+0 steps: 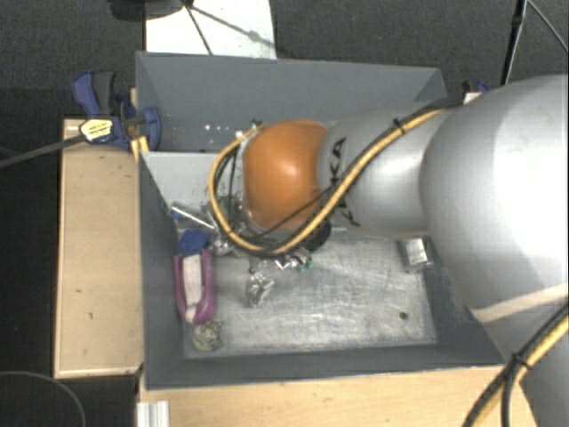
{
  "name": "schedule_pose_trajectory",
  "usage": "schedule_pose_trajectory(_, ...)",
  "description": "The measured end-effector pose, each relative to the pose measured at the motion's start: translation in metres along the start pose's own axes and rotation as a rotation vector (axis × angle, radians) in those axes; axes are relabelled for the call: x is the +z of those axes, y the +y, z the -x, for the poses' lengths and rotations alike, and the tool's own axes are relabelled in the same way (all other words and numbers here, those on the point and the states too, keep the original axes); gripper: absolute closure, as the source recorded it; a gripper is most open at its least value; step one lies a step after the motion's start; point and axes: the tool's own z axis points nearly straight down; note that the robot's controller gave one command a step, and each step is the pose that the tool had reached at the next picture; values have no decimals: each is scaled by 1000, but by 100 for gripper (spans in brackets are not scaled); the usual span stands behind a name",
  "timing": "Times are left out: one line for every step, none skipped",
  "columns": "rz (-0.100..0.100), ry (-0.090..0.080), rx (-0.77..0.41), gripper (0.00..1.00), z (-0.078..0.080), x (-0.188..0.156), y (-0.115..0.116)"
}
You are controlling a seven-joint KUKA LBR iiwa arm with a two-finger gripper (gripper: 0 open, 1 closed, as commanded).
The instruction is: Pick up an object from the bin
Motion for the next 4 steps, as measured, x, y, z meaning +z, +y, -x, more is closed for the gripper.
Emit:
schedule_pose_trajectory(-1,-1,7,0,-6,-120,-55)
schedule_pose_trajectory(5,1,155,0,-45,2,-84)
schedule_pose_trajectory(0,7,381,0,-72,-8,-131)
schedule_pose_trajectory(1,6,633,0,-69,-21,-139)
